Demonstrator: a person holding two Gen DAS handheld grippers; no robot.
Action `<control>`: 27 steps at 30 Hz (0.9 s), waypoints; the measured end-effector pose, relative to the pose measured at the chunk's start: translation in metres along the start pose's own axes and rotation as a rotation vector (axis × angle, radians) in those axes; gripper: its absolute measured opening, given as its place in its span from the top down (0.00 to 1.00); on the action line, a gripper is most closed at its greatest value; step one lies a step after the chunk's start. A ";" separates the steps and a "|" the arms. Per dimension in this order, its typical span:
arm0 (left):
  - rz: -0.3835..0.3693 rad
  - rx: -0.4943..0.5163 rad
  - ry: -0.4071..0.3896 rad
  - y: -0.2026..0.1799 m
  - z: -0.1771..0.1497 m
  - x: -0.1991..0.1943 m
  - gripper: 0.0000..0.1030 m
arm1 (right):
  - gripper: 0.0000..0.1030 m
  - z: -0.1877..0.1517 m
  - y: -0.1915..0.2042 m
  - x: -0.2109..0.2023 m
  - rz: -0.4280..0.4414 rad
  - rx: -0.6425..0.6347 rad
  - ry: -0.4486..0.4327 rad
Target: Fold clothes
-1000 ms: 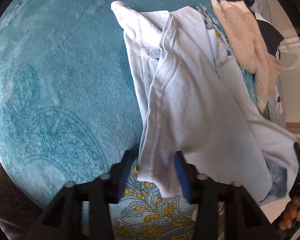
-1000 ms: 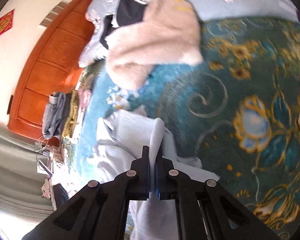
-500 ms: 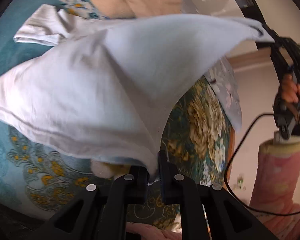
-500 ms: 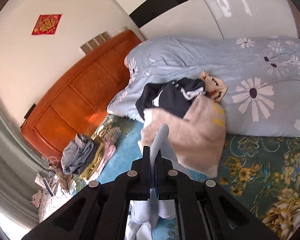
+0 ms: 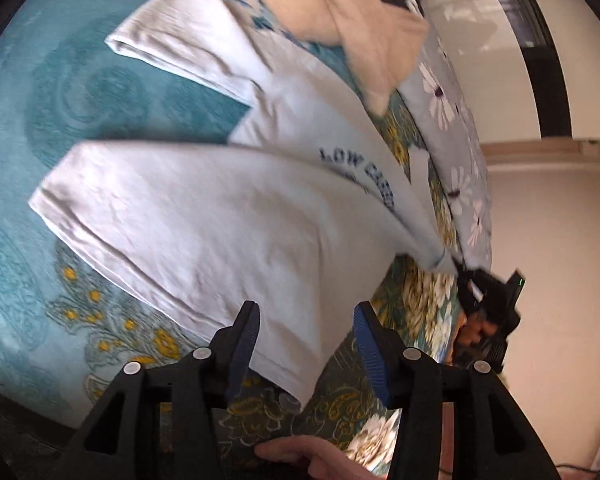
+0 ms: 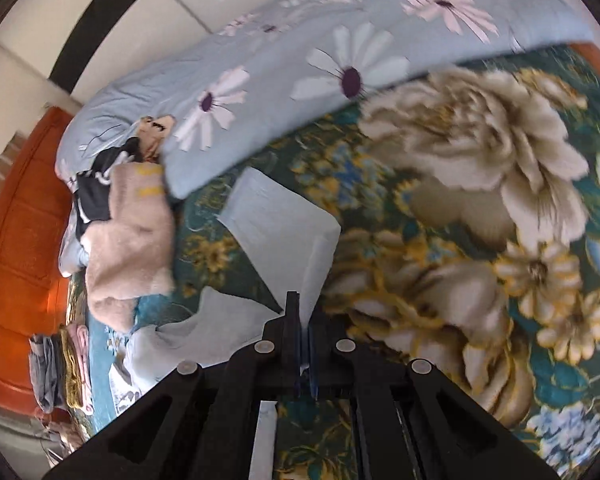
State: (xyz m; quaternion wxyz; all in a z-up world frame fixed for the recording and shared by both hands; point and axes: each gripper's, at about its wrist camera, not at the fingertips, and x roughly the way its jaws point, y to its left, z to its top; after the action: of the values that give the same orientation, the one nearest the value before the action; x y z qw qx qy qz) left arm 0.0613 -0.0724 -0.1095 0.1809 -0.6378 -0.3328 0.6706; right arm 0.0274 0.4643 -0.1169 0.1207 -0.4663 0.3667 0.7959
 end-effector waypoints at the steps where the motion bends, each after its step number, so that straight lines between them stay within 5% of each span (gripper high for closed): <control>1: 0.001 -0.051 -0.040 0.011 0.013 -0.010 0.46 | 0.97 -0.002 -0.006 0.004 -0.005 0.016 0.006; 4: -0.007 -0.229 -0.129 0.047 0.048 -0.016 0.45 | 0.97 -0.004 -0.010 0.012 -0.022 0.029 0.018; 9: -0.165 -0.468 -0.176 0.095 0.093 0.003 0.45 | 0.97 -0.005 -0.011 0.016 -0.037 0.022 0.038; 12: -0.187 -0.587 -0.237 0.116 0.109 0.012 0.45 | 0.97 -0.006 -0.017 0.018 -0.037 0.036 0.059; 21: -0.150 -0.633 -0.328 0.136 0.147 0.006 0.47 | 0.96 -0.015 -0.037 0.026 -0.026 0.100 0.108; 27: -0.088 -0.625 -0.307 0.138 0.160 0.006 0.47 | 0.96 -0.022 -0.046 0.036 -0.029 0.151 0.125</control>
State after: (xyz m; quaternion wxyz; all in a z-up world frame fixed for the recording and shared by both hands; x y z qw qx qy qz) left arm -0.0705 -0.2017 -0.2131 -0.0465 -0.5389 -0.5726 0.6161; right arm 0.0466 0.4758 -0.1745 0.1438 -0.5098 0.4259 0.7335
